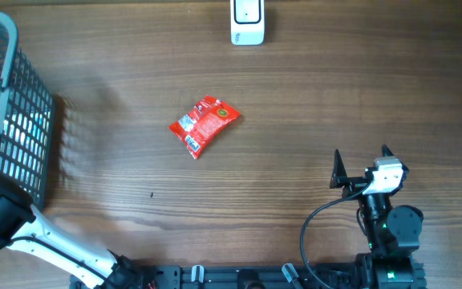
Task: Scan the item barcode
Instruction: 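Reach the left gripper back into the basket and grasp the white package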
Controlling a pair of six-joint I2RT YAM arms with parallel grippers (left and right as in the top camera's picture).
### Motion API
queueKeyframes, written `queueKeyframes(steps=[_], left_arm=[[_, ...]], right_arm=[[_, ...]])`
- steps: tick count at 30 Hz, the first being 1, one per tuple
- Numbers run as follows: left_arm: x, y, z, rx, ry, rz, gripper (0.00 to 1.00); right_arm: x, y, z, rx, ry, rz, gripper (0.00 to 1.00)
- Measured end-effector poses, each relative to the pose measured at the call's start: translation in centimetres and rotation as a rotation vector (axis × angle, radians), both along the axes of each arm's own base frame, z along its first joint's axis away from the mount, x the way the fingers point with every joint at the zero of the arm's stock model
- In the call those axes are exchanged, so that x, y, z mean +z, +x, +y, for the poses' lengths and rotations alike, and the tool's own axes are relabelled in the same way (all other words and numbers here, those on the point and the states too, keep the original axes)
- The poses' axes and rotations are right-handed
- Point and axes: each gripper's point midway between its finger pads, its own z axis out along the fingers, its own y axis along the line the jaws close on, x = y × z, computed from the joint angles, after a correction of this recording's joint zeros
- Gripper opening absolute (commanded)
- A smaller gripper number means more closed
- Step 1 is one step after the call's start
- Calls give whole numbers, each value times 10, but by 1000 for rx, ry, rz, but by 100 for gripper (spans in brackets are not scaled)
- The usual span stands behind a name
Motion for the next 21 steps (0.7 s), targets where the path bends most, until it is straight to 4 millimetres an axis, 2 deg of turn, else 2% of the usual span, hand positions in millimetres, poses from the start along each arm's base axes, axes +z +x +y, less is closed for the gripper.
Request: queueKeyframes(steps=[8, 12, 15, 16, 19, 21], left_arm=[[-27, -4, -2, -22, -6, 6, 100], [-32, -9, 3, -11, -6, 2, 98], [-33, -10, 3, -10, -19, -11, 92], [-35, -10, 2, -17, -26, -20, 88], [-38, -8, -1, -44, -48, -48, 58], [-40, -11, -3, -56, -57, -48, 34]], right_arm=[[0, 0, 0, 0, 0, 0, 100], [0, 0, 0, 0, 0, 0, 100], [0, 0, 0, 0, 0, 0, 100], [0, 0, 0, 0, 0, 0, 100], [0, 0, 0, 0, 0, 0, 100], [0, 0, 0, 0, 0, 0, 100]])
